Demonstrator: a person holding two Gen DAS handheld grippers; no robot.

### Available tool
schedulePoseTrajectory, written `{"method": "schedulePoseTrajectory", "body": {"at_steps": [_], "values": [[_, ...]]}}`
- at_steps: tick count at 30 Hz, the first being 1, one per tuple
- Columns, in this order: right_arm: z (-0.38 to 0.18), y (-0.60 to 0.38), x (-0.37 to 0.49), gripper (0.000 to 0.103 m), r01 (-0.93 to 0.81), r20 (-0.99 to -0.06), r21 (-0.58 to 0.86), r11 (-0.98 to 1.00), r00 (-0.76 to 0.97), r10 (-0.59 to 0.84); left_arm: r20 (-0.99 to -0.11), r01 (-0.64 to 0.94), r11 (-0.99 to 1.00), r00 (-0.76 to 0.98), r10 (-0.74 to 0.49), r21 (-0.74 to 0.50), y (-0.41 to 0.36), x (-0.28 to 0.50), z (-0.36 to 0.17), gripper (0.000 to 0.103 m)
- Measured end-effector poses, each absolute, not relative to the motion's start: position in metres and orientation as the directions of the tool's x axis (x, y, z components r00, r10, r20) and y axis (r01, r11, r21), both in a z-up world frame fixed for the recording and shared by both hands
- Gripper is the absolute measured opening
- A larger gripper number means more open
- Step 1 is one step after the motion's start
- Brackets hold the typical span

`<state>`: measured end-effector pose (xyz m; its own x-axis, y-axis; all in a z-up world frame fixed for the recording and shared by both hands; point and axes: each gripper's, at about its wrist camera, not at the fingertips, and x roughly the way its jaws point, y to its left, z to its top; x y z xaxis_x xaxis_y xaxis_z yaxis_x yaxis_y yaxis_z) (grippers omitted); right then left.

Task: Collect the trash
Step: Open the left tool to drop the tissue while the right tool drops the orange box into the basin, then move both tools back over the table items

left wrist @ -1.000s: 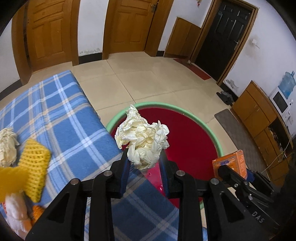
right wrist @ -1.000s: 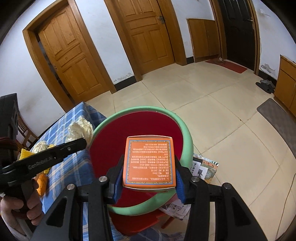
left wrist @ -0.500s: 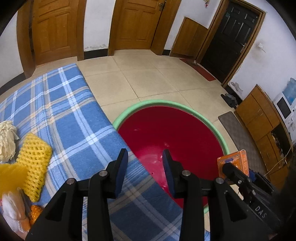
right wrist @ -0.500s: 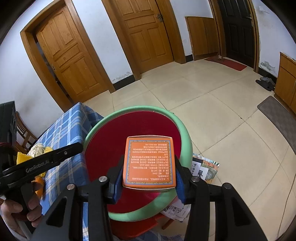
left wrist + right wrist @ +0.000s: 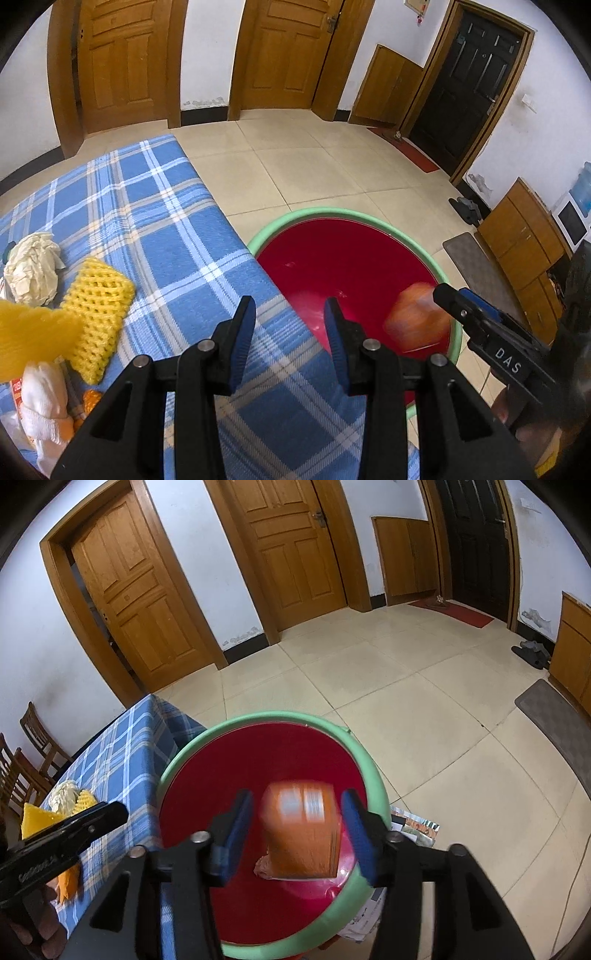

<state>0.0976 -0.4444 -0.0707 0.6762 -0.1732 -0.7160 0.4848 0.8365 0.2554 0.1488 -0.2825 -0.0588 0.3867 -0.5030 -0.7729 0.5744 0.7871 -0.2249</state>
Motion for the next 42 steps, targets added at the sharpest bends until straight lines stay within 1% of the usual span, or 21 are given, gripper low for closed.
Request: {"method": "schedulePoseTrajectory", "body": {"at_steps": [1,8,11,13,17,21,22,29,33,35,39,42], "values": [[-0.07,-0.445,0.097,0.061,0.488,-0.714,0.257,0.834,0.678,-0.176,-0.771,0.573,0.788,0.389,-0.504,-0.225,-0.281,0.148,-0.057,0.038],[-0.057,-0.44,0.087,0.062,0.485,-0.694,0.279,0.829,0.698,-0.174,-0.758,0.566,0.789,0.398,-0.516,-0.24,-0.27,0.141,-0.047,0.038],[-0.051,-0.436,0.081,0.064,0.482,-0.688,0.291,0.827,0.705,-0.169,-0.752,0.56,0.792,0.407,-0.519,-0.244,-0.266,0.138,-0.041,0.038],[-0.047,-0.433,0.078,0.068,0.478,-0.685,0.296,0.827,0.71,-0.165,-0.746,0.552,0.796,0.414,-0.521,-0.249,-0.262,0.136,-0.036,0.038],[-0.039,-0.423,0.072,0.07,0.459,-0.677,0.309,0.833,0.722,-0.146,-0.731,0.533,0.806,0.436,-0.524,-0.259,-0.246,0.13,-0.027,0.038],[-0.03,-0.41,0.066,0.076,0.437,-0.668,0.315,0.842,0.733,-0.131,-0.719,0.514,0.816,0.46,-0.522,-0.264,-0.23,0.124,-0.018,0.038],[-0.028,-0.408,0.065,0.079,0.435,-0.669,0.316,0.843,0.732,-0.127,-0.717,0.509,0.819,0.465,-0.52,-0.263,-0.226,0.123,-0.017,0.038],[-0.013,-0.38,0.06,0.084,0.39,-0.652,0.303,0.87,0.75,-0.11,-0.703,0.456,0.851,0.514,-0.491,-0.261,-0.19,0.117,-0.008,0.038],[-0.007,-0.366,0.059,0.085,0.362,-0.643,0.304,0.881,0.76,-0.09,-0.701,0.412,0.872,0.539,-0.467,-0.264,-0.167,0.116,-0.006,0.039],[-0.004,-0.358,0.059,0.085,0.344,-0.639,0.303,0.889,0.765,-0.079,-0.702,0.385,0.885,0.553,-0.449,-0.262,-0.153,0.116,-0.005,0.041],[-0.001,-0.344,0.06,0.088,0.315,-0.635,0.3,0.9,0.77,-0.058,-0.703,0.338,0.906,0.578,-0.415,-0.256,-0.13,0.112,-0.006,0.043],[0.0,-0.333,0.062,0.088,0.293,-0.635,0.297,0.909,0.772,-0.041,-0.705,0.296,0.921,0.595,-0.385,-0.253,-0.11,0.111,-0.007,0.045]]}}
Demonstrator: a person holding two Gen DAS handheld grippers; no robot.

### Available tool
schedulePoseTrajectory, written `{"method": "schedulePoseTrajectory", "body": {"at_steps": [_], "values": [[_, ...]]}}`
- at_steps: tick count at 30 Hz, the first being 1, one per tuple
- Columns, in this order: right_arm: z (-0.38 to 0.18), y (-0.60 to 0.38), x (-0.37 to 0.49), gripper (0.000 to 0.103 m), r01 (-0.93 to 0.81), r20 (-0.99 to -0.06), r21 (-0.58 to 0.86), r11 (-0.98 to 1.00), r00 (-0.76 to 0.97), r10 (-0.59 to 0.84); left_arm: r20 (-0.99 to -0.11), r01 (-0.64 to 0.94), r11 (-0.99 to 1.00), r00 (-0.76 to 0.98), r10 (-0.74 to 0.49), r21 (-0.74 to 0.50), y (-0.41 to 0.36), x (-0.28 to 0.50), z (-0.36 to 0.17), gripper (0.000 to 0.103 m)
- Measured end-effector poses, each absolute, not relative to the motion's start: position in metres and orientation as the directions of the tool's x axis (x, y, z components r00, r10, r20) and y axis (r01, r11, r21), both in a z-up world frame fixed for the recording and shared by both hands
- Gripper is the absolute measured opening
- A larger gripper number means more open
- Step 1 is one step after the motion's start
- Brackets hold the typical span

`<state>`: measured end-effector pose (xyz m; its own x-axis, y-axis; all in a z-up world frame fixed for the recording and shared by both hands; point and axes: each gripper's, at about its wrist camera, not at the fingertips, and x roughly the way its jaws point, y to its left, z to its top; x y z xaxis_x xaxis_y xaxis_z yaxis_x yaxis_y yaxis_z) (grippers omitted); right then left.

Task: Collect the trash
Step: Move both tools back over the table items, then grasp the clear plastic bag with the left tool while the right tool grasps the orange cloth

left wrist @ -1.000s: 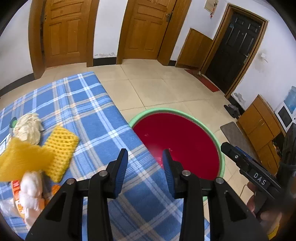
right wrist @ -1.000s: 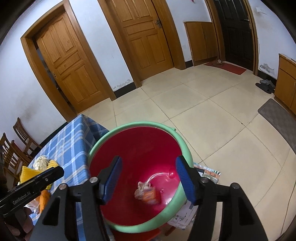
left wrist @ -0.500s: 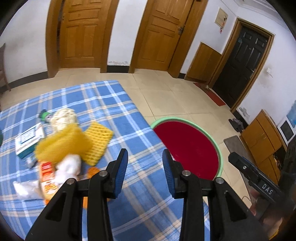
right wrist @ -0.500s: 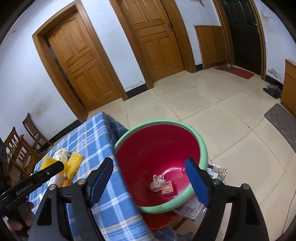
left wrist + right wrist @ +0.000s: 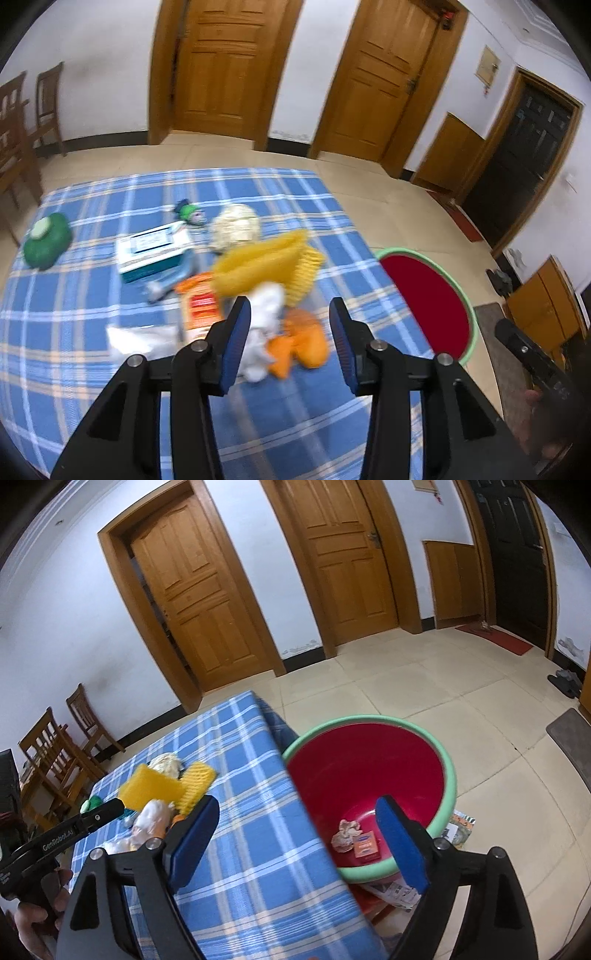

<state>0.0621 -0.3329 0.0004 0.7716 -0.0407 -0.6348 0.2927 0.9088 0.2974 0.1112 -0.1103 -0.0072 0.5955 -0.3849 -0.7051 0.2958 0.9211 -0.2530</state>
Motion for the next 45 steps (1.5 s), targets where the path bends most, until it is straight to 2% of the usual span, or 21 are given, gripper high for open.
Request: {"method": "schedulePoseTrajectory", "body": {"at_steps": [12,17,28,45], "values": [[-0.007,-0.3,0.071,0.093,0.239,-0.654,0.275,0.931,0.757,-0.002,-0.728,0.148,0.968,0.638,-0.251,-0.203,-0.046,0.112,-0.026,0.049],[-0.013,-0.293,0.074,0.094,0.235,-0.668,0.266,0.935,0.744,0.003,-0.751,0.102,0.977,0.627,-0.208,-0.185,-0.032,0.117,-0.04,0.067],[-0.021,-0.29,0.077,0.094,0.244,-0.694,0.258,0.935,0.72,0.004,-0.807,0.068,0.99,0.574,-0.142,-0.125,-0.03,0.128,-0.074,0.078],[-0.032,-0.29,0.083,0.094,0.249,-0.718,0.256,0.934,0.696,0.011,-0.821,0.044,0.991,0.557,-0.131,-0.128,-0.03,0.143,-0.093,0.078]]}}
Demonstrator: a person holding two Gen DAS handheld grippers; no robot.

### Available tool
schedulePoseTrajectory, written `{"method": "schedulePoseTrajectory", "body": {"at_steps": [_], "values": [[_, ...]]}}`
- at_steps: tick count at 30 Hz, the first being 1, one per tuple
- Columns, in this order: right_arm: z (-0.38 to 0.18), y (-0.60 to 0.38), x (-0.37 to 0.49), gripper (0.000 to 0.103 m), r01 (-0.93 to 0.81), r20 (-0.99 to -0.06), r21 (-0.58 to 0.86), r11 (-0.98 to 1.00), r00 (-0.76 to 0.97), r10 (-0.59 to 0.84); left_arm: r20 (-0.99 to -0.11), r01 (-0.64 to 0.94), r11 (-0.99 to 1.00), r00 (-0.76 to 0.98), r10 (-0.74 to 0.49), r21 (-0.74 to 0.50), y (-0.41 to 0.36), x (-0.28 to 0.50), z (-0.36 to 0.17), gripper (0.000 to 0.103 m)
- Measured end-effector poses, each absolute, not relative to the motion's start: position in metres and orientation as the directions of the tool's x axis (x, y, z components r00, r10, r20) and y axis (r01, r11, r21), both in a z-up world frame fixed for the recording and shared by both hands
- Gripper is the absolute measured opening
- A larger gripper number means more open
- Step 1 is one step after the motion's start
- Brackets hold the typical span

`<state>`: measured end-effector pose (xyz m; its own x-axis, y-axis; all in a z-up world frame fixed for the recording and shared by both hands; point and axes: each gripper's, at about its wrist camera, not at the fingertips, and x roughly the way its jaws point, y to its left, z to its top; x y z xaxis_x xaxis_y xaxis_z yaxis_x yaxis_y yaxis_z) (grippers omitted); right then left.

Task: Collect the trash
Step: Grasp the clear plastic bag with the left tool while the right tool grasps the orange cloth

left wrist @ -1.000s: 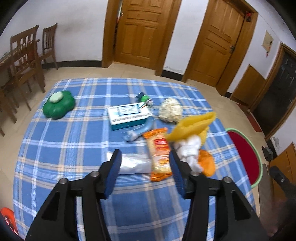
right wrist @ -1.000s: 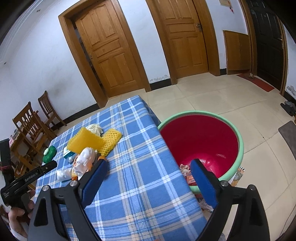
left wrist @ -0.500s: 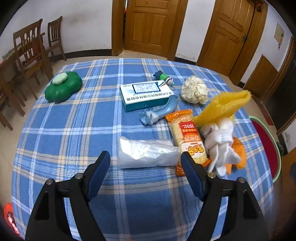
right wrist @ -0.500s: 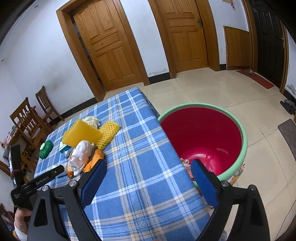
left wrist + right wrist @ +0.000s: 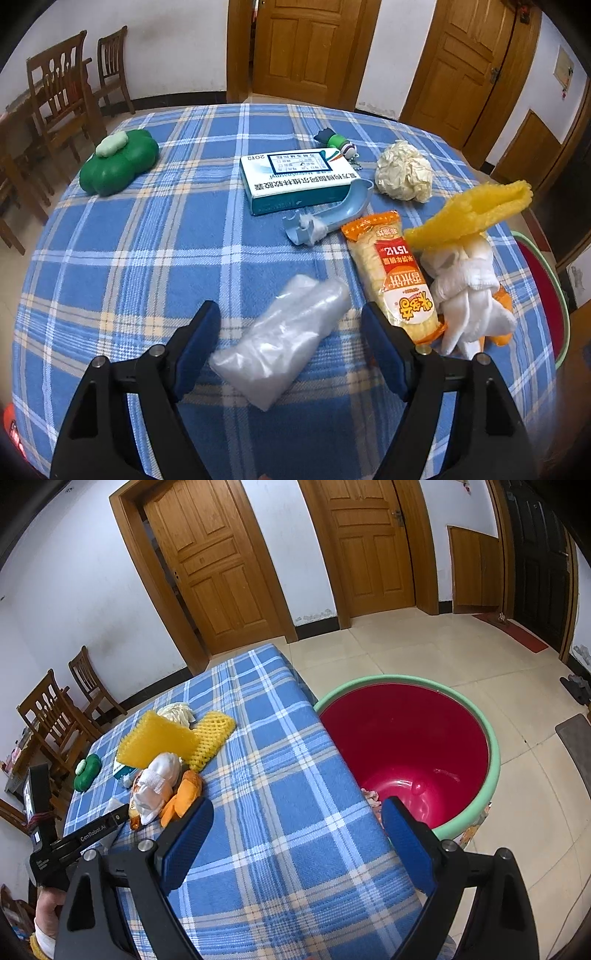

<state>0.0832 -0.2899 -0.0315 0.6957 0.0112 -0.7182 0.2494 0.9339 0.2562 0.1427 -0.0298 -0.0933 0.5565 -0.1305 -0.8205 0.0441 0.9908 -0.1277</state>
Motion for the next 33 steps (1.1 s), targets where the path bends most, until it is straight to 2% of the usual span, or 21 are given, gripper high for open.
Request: {"method": "schedulePoseTrajectory", "body": {"at_steps": [4,14,30,33], "values": [[-0.033,-0.288,0.085,0.094,0.245,-0.721,0.254,0.936,0.692,0.015,-0.814,0.032,0.988,0.562,-0.146,-0.154,-0.025,0.143,-0.092,0.07],[-0.036,-0.276,0.091,0.094,0.224,-0.729,0.245,0.943,0.684,0.027,-0.804,0.077,0.982,0.565,-0.187,-0.174,-0.024,0.13,-0.09,0.065],[-0.048,-0.238,0.122,0.094,0.13,-0.739,0.226,0.965,0.668,0.083,-0.753,0.079,0.973,0.621,-0.219,-0.218,-0.008,0.119,-0.067,0.064],[-0.053,-0.23,0.129,0.087,0.114,-0.743,0.225,0.968,0.662,0.095,-0.747,0.076,0.971,0.627,-0.223,-0.226,-0.005,0.119,-0.066,0.064]]}}
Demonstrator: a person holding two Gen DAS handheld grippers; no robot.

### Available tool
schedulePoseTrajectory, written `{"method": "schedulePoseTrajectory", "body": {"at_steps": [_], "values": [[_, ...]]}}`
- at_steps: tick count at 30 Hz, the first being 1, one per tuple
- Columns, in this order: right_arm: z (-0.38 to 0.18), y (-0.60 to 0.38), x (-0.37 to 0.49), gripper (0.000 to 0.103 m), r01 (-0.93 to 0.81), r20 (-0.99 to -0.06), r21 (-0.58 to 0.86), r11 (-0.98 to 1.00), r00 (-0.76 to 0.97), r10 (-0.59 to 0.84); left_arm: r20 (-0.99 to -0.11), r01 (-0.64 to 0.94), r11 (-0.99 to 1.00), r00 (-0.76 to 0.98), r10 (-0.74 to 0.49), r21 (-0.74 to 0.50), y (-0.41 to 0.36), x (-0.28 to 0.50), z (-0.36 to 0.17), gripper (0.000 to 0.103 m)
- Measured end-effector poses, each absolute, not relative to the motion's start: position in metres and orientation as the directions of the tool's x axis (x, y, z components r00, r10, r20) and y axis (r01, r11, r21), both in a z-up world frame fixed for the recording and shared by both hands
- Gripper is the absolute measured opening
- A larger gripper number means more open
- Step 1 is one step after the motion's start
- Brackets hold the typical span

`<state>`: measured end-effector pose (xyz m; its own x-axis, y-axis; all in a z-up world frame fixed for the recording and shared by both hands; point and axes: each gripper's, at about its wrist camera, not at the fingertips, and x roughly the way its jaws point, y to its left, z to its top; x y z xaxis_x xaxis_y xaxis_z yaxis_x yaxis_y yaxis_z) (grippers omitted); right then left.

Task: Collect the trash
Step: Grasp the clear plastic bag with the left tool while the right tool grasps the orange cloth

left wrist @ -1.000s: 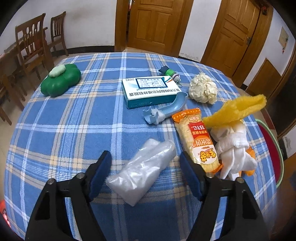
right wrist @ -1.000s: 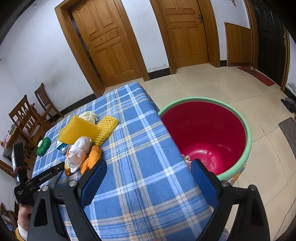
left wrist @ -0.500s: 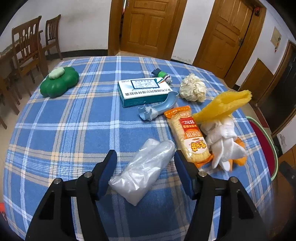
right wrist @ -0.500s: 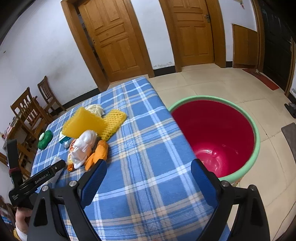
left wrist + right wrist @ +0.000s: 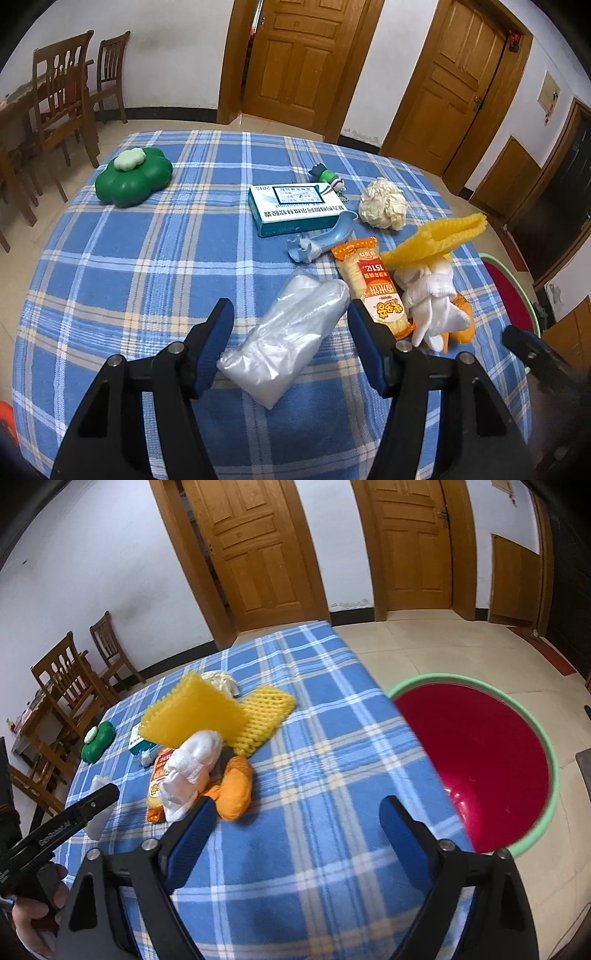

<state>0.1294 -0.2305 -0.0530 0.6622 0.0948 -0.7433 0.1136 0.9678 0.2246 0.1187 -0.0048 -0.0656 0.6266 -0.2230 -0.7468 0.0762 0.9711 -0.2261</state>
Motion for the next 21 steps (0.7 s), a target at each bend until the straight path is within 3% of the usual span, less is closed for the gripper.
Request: {"method": "schedulePoseTrajectory", "body": {"at_steps": [17,19,21], "values": [[-0.08,-0.202,0.16,0.043,0.044,-0.766,0.289,0.956,0.61,0.204,-0.744,0.085,0.966,0.622,-0.244,-0.246,-0.004,0.116,-0.067,0.063],[-0.083,-0.202,0.16,0.029,0.036,-0.766,0.305,0.952,0.604,0.222,-0.744,0.089,0.965,0.621,-0.247,-0.246,-0.005,0.115,-0.067,0.063],[-0.084,-0.201,0.159,0.023,0.027,-0.76,0.318,0.948,0.604,0.238,-0.744,0.093,0.965,0.62,-0.249,-0.245,-0.006,0.115,-0.066,0.063]]}}
